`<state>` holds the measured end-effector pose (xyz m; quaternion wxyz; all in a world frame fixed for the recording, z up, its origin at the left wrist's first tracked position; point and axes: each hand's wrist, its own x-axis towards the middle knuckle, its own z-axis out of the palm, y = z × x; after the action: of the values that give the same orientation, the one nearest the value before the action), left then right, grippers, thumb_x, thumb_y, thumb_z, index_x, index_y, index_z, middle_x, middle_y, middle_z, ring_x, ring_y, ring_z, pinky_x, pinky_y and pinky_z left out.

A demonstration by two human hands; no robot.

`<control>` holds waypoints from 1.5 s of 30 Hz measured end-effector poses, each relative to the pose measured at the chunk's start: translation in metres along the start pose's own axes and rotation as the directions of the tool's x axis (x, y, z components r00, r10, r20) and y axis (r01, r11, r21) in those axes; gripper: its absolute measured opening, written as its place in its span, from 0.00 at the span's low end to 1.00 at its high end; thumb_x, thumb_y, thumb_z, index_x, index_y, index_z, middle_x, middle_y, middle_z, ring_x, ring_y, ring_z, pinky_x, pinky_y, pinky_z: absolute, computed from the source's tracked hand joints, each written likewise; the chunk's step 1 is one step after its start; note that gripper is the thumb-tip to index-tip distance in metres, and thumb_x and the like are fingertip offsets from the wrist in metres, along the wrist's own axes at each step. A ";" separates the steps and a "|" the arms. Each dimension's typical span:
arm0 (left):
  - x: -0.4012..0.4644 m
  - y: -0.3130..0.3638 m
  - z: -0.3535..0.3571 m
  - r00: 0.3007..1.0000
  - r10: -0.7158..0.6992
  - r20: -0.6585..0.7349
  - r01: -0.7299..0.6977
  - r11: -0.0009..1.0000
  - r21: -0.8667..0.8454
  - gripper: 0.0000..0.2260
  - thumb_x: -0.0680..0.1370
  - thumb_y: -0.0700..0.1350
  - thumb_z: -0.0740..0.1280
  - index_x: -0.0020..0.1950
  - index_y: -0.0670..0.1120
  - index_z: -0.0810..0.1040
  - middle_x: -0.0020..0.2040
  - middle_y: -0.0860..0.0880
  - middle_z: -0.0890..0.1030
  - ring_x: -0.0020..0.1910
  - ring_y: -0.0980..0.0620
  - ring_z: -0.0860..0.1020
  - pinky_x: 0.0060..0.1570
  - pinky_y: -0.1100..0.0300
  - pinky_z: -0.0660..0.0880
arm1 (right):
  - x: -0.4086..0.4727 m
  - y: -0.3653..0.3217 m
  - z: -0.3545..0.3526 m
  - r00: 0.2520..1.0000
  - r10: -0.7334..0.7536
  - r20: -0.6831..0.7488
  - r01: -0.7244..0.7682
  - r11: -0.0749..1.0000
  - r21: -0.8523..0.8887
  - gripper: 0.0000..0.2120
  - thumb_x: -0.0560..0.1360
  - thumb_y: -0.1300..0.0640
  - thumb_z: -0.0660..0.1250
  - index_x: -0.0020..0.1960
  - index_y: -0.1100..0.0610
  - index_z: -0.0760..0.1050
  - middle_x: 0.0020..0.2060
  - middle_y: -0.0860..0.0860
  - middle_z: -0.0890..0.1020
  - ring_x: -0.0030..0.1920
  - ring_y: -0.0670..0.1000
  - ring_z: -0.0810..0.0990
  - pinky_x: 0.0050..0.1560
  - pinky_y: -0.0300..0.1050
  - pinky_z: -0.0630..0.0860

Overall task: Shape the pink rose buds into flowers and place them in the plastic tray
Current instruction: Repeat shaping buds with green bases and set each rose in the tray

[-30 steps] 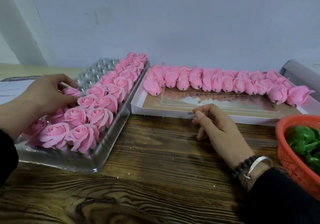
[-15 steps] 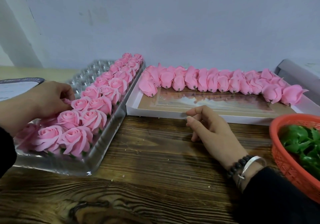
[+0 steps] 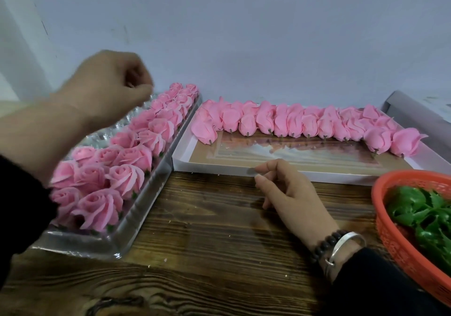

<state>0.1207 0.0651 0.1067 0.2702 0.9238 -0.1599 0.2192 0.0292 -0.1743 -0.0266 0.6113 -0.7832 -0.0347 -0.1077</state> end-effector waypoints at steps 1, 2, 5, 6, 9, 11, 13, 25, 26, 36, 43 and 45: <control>0.001 0.016 0.013 0.999 0.011 0.039 -0.010 0.999 -0.032 0.06 0.73 0.37 0.66 0.38 0.47 0.75 0.34 0.51 0.78 0.33 0.54 0.77 0.30 0.67 0.70 | 0.000 0.000 0.000 1.000 0.000 0.001 0.000 1.000 0.000 0.04 0.76 0.59 0.64 0.48 0.51 0.74 0.35 0.49 0.74 0.26 0.40 0.74 0.29 0.30 0.72; 0.003 0.028 0.028 0.997 0.010 0.080 -0.005 0.998 -0.063 0.06 0.74 0.37 0.65 0.38 0.45 0.73 0.34 0.50 0.78 0.32 0.55 0.76 0.29 0.65 0.68 | 0.000 0.001 -0.001 1.000 0.002 0.003 -0.002 1.000 -0.001 0.04 0.76 0.59 0.65 0.48 0.51 0.74 0.35 0.49 0.75 0.27 0.40 0.74 0.29 0.30 0.72; 0.007 0.046 0.076 0.978 -0.048 0.204 0.066 0.994 -0.083 0.11 0.75 0.39 0.65 0.35 0.46 0.66 0.34 0.47 0.74 0.35 0.51 0.75 0.34 0.61 0.66 | 0.001 0.003 -0.002 1.000 0.010 -0.013 -0.010 1.000 0.008 0.04 0.75 0.59 0.65 0.48 0.51 0.75 0.34 0.48 0.75 0.28 0.41 0.74 0.31 0.31 0.72; 0.008 0.044 0.093 0.965 -0.078 0.252 0.099 0.993 -0.070 0.10 0.75 0.40 0.65 0.37 0.47 0.66 0.35 0.48 0.71 0.36 0.51 0.73 0.36 0.61 0.64 | 0.001 0.003 -0.002 1.000 0.012 -0.016 -0.012 1.000 0.009 0.05 0.75 0.59 0.65 0.48 0.51 0.75 0.34 0.47 0.75 0.28 0.41 0.74 0.31 0.32 0.72; 0.012 0.030 0.133 0.904 -0.247 0.348 0.240 0.969 0.062 0.17 0.75 0.46 0.66 0.60 0.40 0.69 0.44 0.49 0.72 0.42 0.51 0.71 0.41 0.63 0.66 | 0.001 0.004 -0.002 1.000 0.007 -0.008 -0.007 1.000 -0.015 0.05 0.75 0.60 0.65 0.48 0.51 0.75 0.33 0.47 0.75 0.30 0.43 0.75 0.33 0.34 0.73; 0.017 0.020 0.149 0.888 -0.313 0.335 0.293 0.950 0.112 0.28 0.73 0.49 0.67 0.68 0.38 0.63 0.55 0.45 0.74 0.52 0.46 0.74 0.46 0.57 0.69 | 0.002 0.004 -0.002 1.000 0.007 -0.007 -0.007 1.000 -0.024 0.04 0.75 0.59 0.66 0.47 0.51 0.75 0.34 0.47 0.75 0.32 0.46 0.74 0.36 0.39 0.73; 0.023 0.015 0.160 0.907 -0.328 0.264 0.309 0.945 0.110 0.34 0.72 0.51 0.69 0.71 0.40 0.57 0.61 0.42 0.73 0.58 0.43 0.73 0.50 0.54 0.69 | 0.003 0.004 -0.002 1.000 0.006 -0.005 -0.006 0.999 -0.032 0.04 0.74 0.59 0.66 0.47 0.51 0.75 0.34 0.48 0.74 0.33 0.49 0.74 0.38 0.45 0.74; 0.046 -0.006 0.190 0.930 -0.338 0.141 0.273 0.897 0.348 0.24 0.76 0.55 0.63 0.64 0.41 0.62 0.55 0.39 0.74 0.53 0.39 0.75 0.39 0.52 0.66 | 0.003 0.005 -0.003 1.000 -0.002 0.002 0.002 0.999 -0.036 0.04 0.73 0.59 0.67 0.47 0.52 0.75 0.34 0.49 0.75 0.34 0.51 0.74 0.42 0.52 0.75; 0.047 -0.006 0.190 0.930 -0.338 0.146 0.271 0.898 0.347 0.23 0.76 0.54 0.63 0.63 0.41 0.63 0.55 0.39 0.74 0.53 0.39 0.75 0.39 0.53 0.66 | 0.003 0.006 -0.003 1.000 -0.002 0.003 0.002 0.999 -0.044 0.04 0.73 0.59 0.67 0.47 0.52 0.75 0.34 0.49 0.75 0.34 0.51 0.74 0.42 0.53 0.75; 0.039 0.007 0.176 0.934 -0.317 0.163 0.333 0.939 -0.083 0.26 0.77 0.44 0.63 0.71 0.41 0.59 0.54 0.42 0.77 0.46 0.46 0.76 0.46 0.53 0.74 | 0.004 0.006 -0.003 1.000 -0.006 -0.017 0.005 0.999 -0.052 0.04 0.73 0.58 0.67 0.47 0.51 0.74 0.35 0.51 0.76 0.37 0.59 0.76 0.43 0.56 0.77; -0.038 0.066 0.131 0.982 -0.145 0.124 0.189 0.651 -0.735 0.08 0.75 0.40 0.64 0.50 0.48 0.67 0.49 0.44 0.77 0.37 0.53 0.80 0.33 0.63 0.77 | 0.003 0.003 -0.002 0.998 -0.006 -0.057 0.006 1.000 -0.008 0.02 0.75 0.57 0.65 0.46 0.51 0.75 0.38 0.57 0.78 0.36 0.61 0.76 0.43 0.61 0.76; -0.070 0.077 0.125 0.980 -0.104 0.172 0.200 0.587 -0.785 0.09 0.72 0.44 0.65 0.50 0.49 0.69 0.49 0.44 0.77 0.41 0.52 0.79 0.38 0.60 0.78 | 0.003 0.001 -0.003 0.998 -0.005 -0.056 0.006 1.000 0.016 0.03 0.76 0.55 0.63 0.46 0.51 0.75 0.37 0.58 0.79 0.32 0.52 0.75 0.41 0.56 0.78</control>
<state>0.0691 -0.0552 0.0105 0.6627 0.7262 -0.1757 0.0507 0.0316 -0.1773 -0.0268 0.6181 -0.7749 -0.0204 -0.1308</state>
